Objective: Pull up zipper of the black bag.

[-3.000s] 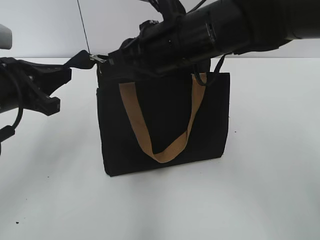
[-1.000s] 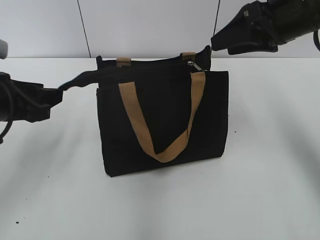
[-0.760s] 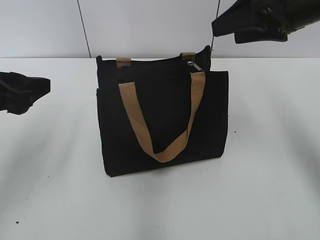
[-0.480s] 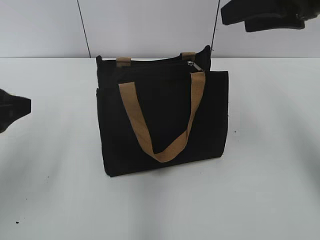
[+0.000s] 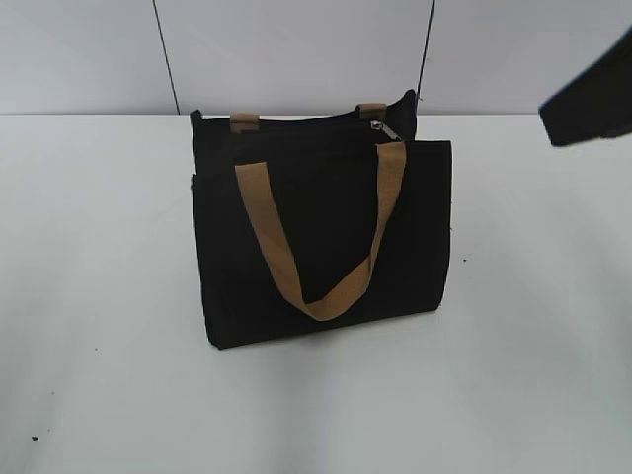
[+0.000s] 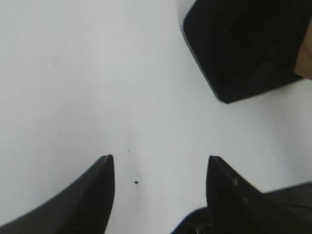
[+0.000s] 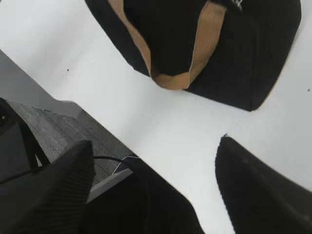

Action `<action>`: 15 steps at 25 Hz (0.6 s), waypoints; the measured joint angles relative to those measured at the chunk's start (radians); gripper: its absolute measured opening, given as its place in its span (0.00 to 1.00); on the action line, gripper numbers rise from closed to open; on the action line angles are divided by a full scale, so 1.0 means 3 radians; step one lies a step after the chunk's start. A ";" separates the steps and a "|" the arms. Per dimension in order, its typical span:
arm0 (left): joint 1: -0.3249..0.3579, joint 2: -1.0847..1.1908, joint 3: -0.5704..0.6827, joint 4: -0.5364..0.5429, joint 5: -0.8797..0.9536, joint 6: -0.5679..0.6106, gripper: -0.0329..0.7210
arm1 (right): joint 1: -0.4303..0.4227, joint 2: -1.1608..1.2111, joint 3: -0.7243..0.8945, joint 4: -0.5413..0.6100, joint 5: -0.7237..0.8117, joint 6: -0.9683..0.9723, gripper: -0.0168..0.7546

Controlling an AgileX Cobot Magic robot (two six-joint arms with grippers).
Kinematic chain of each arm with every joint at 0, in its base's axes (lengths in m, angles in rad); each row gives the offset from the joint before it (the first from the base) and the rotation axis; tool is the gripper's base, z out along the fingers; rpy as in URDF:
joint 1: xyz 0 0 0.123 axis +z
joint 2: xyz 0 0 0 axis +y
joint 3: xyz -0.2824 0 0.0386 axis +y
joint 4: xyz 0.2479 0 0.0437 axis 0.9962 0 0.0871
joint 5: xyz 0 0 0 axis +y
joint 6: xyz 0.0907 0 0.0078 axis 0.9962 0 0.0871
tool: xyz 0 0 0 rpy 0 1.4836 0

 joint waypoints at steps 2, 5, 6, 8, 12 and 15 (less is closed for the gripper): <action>-0.0007 -0.0219 -0.0050 -0.0146 0.0196 0.0137 0.65 | 0.0000 -0.0259 0.0260 -0.0016 0.0007 0.0053 0.79; -0.0007 -0.0526 -0.0150 -0.0202 0.0499 0.0208 0.65 | 0.0000 -0.0729 0.0647 -0.0093 0.0014 0.0149 0.79; -0.0007 -0.0622 -0.0179 -0.0220 0.0634 0.0215 0.65 | 0.0000 -0.0908 0.0781 -0.0157 0.0014 0.0197 0.79; -0.0007 -0.0752 -0.0200 -0.0220 0.0833 0.0215 0.65 | 0.0000 -0.1331 0.1005 -0.0332 0.0014 0.0356 0.79; -0.0009 -0.0980 -0.0207 -0.0220 0.1135 0.0293 0.65 | 0.0000 -0.1984 0.1348 -0.0735 0.0027 0.0760 0.79; -0.0009 -0.1176 -0.0207 -0.0220 0.1265 0.0414 0.65 | 0.0000 -0.2468 0.1526 -0.1074 0.0068 0.1027 0.79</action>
